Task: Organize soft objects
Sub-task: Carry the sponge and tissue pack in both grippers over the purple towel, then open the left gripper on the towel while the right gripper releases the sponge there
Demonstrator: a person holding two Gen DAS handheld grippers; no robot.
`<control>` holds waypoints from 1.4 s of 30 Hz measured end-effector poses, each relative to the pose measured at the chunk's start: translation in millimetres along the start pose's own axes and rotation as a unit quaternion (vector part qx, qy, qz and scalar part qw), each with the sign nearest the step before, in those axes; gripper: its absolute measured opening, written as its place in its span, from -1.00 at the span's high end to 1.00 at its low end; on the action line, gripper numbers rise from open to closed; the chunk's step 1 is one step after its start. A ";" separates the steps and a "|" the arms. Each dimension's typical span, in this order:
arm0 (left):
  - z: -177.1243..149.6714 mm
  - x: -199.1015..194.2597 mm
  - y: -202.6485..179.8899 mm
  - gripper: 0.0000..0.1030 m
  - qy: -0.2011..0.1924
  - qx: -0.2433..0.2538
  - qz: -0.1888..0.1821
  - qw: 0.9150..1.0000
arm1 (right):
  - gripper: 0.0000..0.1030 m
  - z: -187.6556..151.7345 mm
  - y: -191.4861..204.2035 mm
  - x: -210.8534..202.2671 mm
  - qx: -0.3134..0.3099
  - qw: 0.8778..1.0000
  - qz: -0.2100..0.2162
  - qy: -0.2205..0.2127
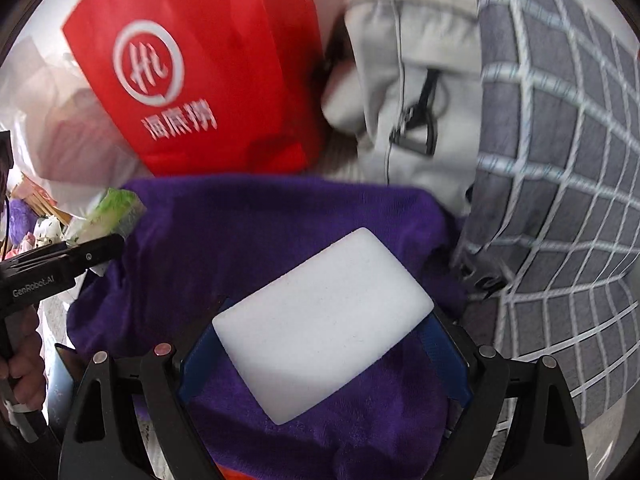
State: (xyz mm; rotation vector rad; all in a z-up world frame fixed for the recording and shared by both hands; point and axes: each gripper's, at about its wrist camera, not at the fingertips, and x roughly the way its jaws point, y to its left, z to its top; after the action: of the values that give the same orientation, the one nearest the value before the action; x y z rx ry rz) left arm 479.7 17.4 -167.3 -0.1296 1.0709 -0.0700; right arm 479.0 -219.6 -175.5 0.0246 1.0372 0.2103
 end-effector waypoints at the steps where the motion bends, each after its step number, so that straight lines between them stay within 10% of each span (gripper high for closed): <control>1: -0.9 2.2 0.8 0.03 0.002 -0.003 -0.002 1.000 | -0.75 -0.6 -0.7 4.3 0.001 1.000 0.000 0.008; 16: 3.1 28.9 1.0 0.01 0.028 -0.014 -0.015 0.999 | -0.77 -6.3 8.4 28.9 -0.003 0.999 0.019 0.036; 18: 4.1 29.2 0.9 -0.30 0.026 -0.015 -0.018 0.999 | -0.80 -7.3 12.2 27.7 -0.007 0.999 0.022 0.031; 42: -33.1 -84.9 13.4 -0.48 -0.055 -0.009 0.000 0.998 | -0.98 -41.7 25.9 -65.7 -0.005 0.998 -0.031 -0.051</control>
State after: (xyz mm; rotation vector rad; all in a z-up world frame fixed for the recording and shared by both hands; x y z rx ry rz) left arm 410.0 38.5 -110.9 -0.1478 0.9619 -0.0524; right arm 406.8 -209.7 -137.7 -0.0063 0.9342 0.1555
